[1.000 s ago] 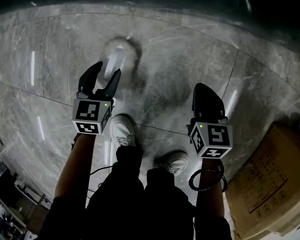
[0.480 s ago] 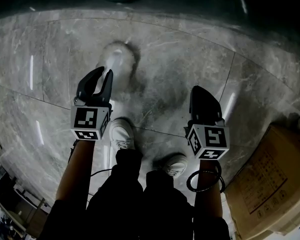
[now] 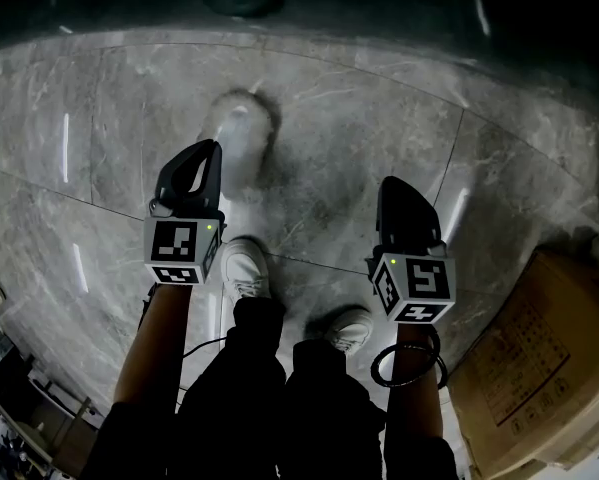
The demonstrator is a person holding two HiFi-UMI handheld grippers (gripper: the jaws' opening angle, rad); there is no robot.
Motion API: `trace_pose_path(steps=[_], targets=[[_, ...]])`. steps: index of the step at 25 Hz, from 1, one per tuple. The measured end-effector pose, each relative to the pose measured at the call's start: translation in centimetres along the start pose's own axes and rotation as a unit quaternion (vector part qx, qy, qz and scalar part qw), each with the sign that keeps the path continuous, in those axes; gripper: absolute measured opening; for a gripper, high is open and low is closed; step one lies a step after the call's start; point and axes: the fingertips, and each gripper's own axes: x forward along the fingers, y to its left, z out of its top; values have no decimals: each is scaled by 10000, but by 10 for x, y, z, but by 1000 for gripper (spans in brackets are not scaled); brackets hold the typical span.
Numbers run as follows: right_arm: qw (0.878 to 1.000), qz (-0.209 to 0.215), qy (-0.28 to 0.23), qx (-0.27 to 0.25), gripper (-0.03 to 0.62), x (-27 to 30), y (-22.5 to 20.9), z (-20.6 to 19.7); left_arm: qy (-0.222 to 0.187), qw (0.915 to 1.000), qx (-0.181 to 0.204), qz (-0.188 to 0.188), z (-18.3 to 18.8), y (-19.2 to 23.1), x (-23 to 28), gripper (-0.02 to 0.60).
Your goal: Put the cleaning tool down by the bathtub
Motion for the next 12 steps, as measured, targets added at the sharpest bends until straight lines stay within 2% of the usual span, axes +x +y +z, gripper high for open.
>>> trace_pose_path(steps=[12], targets=[[10000,-12,-19,26,23,-45,13,49,146,9999,-25,-44,41,-3,-42,0]])
